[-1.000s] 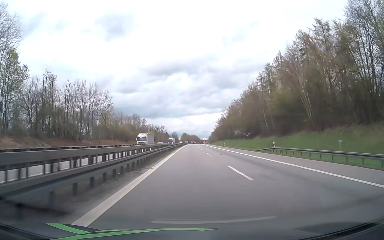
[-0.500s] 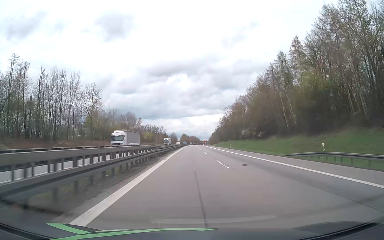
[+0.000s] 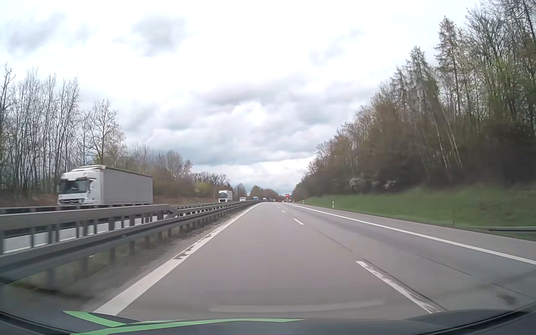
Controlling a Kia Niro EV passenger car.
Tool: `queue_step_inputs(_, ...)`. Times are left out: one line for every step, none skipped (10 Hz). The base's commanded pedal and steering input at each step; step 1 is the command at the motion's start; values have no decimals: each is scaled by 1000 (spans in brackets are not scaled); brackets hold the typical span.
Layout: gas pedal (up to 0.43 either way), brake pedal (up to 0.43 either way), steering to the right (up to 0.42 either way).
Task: Follow the waypoints while adhering to traffic rules and regulations
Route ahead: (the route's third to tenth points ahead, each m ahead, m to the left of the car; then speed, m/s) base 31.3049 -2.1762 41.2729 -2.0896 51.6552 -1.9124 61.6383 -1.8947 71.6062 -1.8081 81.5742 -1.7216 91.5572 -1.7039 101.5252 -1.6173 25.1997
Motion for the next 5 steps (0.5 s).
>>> queue_step_inputs(20, 0, 0)
queue_step_inputs(47, 0, 0)
queue_step_inputs(79, 0, -1)
queue_step_inputs(87, 0, -1)
queue_step_inputs(98, 0, -1)
